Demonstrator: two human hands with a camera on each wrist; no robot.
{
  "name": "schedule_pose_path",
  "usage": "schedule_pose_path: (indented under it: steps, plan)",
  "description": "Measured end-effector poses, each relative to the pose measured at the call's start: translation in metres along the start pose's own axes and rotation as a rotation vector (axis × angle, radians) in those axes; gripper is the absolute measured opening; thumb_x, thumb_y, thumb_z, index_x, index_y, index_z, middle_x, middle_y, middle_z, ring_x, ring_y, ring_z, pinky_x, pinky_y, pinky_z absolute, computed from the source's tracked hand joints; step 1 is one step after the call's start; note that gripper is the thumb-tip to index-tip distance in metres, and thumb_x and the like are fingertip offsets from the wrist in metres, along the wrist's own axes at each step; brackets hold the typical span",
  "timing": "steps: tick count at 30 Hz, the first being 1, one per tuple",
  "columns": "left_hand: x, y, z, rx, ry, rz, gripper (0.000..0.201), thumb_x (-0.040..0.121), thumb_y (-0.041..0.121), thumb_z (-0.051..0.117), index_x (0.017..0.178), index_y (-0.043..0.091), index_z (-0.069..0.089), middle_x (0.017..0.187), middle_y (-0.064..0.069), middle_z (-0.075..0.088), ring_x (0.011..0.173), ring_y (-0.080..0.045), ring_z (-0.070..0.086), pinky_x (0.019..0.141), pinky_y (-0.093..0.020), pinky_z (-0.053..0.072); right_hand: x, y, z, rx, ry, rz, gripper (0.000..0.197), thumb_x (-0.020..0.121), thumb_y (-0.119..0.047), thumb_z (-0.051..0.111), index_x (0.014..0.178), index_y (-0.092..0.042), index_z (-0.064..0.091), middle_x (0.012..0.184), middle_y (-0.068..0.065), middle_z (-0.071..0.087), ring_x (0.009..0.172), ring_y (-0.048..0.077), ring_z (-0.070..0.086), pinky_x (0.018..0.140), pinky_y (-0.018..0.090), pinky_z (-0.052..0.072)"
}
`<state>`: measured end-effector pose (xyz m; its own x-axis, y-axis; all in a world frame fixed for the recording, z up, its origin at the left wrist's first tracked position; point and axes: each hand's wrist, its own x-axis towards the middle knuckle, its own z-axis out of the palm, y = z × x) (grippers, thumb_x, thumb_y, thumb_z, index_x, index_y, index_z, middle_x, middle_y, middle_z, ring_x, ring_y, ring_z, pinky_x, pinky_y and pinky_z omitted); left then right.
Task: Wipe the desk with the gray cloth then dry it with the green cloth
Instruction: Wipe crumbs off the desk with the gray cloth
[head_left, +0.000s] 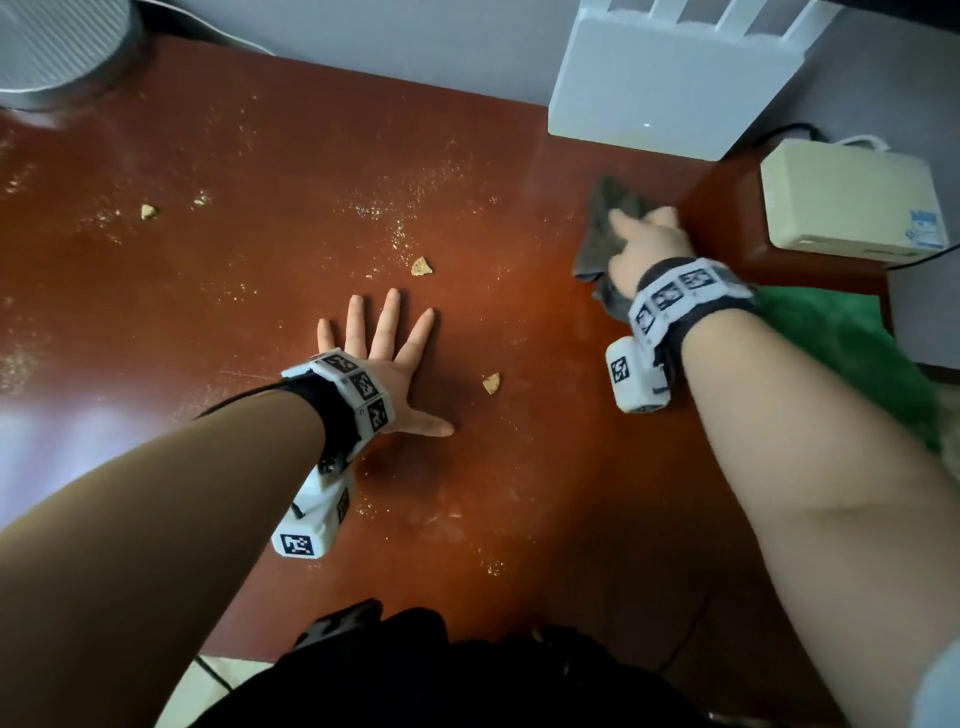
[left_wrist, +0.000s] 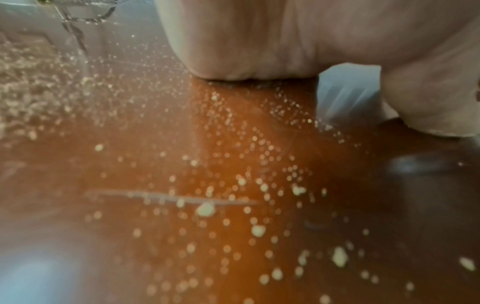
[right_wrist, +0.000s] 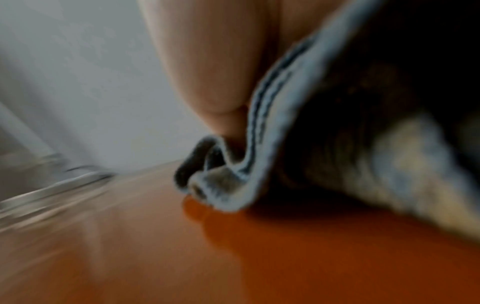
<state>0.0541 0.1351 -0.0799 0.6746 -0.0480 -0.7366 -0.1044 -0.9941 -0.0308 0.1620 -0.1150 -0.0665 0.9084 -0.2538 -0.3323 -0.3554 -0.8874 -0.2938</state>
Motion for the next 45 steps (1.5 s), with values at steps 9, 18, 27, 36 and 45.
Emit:
schedule_pose_path:
  steps: [9, 18, 27, 36, 45]
  plan:
    - [0.003, 0.000, -0.003, 0.000, -0.022, -0.009, 0.127, 0.056, 0.087, 0.052, 0.135, 0.040, -0.037, 0.143, 0.001, -0.046, 0.135, -0.035, -0.034, 0.111, -0.061, -0.009, 0.016, 0.012, -0.027, -0.013, 0.057, -0.012, 0.050, 0.093, -0.010, 0.038, 0.142, -0.020, 0.038, 0.142, 0.015, 0.032, 0.125, 0.033, 0.043, 0.107, 0.032, 0.033]
    - [0.005, 0.001, -0.003, 0.010, -0.041, -0.024, 0.127, 0.056, 0.086, 0.051, 0.132, 0.040, -0.040, 0.141, 0.001, -0.048, 0.135, -0.036, -0.035, 0.110, -0.061, -0.009, 0.023, -0.014, -0.008, -0.176, -0.003, -0.073, 0.053, 0.092, -0.007, 0.039, 0.141, -0.026, 0.033, 0.142, 0.011, 0.026, 0.127, 0.034, 0.033, 0.105, 0.042, 0.033]
    - [0.007, 0.000, -0.002, 0.007, -0.031, -0.016, 0.128, 0.056, 0.087, 0.052, 0.132, 0.041, -0.040, 0.142, 0.001, -0.047, 0.134, -0.036, -0.035, 0.109, -0.061, -0.010, 0.028, -0.030, -0.008, -0.012, -0.058, -0.352, 0.054, 0.093, -0.006, 0.036, 0.142, -0.028, 0.036, 0.140, 0.007, 0.033, 0.123, 0.026, 0.043, 0.106, 0.031, 0.034]
    - [0.006, 0.000, -0.003, 0.010, -0.032, -0.016, 0.124, 0.059, 0.086, 0.049, 0.132, 0.040, -0.040, 0.142, 0.000, -0.047, 0.135, -0.036, -0.035, 0.108, -0.061, -0.010, 0.005, -0.041, 0.025, -0.162, -0.269, -0.516, 0.041, 0.094, -0.015, 0.042, 0.134, -0.025, 0.043, 0.127, 0.003, 0.041, 0.111, 0.023, 0.050, 0.093, 0.033, 0.044]
    - [0.006, -0.002, -0.003, 0.008, -0.017, 0.006, 0.123, 0.060, 0.086, 0.050, 0.135, 0.039, -0.037, 0.144, 0.000, -0.045, 0.136, -0.037, -0.032, 0.108, -0.062, -0.009, 0.027, -0.033, 0.002, -0.043, 0.001, -0.116, 0.045, 0.095, -0.018, 0.040, 0.140, -0.023, 0.037, 0.140, 0.012, 0.035, 0.126, 0.034, 0.041, 0.106, 0.040, 0.035]
